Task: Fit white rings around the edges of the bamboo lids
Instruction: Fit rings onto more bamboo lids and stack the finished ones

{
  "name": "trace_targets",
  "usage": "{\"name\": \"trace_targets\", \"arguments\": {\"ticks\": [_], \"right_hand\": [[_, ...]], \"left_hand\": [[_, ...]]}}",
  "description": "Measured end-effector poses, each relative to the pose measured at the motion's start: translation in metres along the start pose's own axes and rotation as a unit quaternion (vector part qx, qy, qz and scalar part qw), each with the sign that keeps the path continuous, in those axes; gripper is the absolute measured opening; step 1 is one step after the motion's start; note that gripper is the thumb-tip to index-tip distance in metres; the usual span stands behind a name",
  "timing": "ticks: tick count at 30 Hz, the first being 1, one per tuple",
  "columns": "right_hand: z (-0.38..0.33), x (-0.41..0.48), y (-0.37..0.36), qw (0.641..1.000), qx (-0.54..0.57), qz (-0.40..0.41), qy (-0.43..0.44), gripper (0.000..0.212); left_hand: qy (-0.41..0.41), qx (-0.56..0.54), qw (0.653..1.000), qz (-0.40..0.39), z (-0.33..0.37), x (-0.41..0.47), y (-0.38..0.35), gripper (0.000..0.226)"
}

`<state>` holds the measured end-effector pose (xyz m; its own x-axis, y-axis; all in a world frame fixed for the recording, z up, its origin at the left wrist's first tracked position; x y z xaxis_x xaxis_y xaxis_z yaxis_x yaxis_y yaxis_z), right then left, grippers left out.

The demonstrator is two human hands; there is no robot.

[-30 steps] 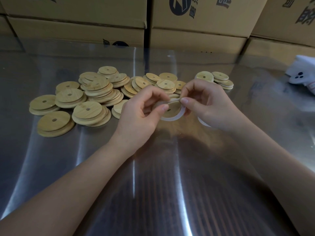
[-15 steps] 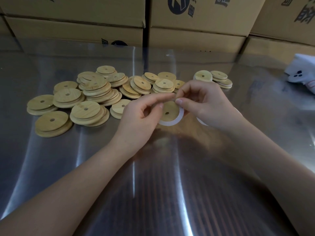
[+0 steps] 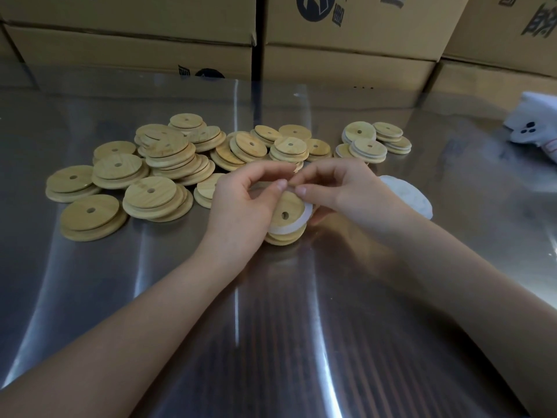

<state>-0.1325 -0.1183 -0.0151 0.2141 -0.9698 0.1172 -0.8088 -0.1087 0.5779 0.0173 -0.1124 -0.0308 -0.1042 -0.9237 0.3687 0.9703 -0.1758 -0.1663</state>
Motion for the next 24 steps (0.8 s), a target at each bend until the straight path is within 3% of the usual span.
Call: {"name": "trace_targets", "arguments": {"ticks": [9,15,18,24], "right_hand": [[0.002,-0.003,-0.006,0.986,0.148,-0.041,-0.059,0.015],[0.002,-0.002,0.002,0.988,0.153,0.016,-0.031,0.015],[0.003,-0.001,0.007,0.99,0.139,0.031,-0.02,0.018],[0.006,0.001,0.009,0.986,0.148,0.067,-0.034,0.013]], "left_hand": [[-0.048,0.009,0.999,0.004,0.006,-0.001,0.001,0.024],[0.005,-0.022,0.999,-0.034,0.002,0.002,0.0,0.015],[0.026,-0.004,0.998,-0.059,-0.001,0.002,0.0,0.027],[0.024,-0.012,0.999,-0.023,-0.004,0.003,0.002,0.038]]}}
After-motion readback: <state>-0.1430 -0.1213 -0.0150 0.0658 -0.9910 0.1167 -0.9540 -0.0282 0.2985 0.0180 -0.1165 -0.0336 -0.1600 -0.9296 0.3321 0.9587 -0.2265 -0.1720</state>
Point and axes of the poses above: each hand's wrist, its own x-axis towards the middle knuckle, its own y-axis out of the back of the hand, z = x × y, the point moved 4 cm from there along x, towards the middle knuckle, and after that the axes turned 14 degrees about -x, right-handed, at the moved point
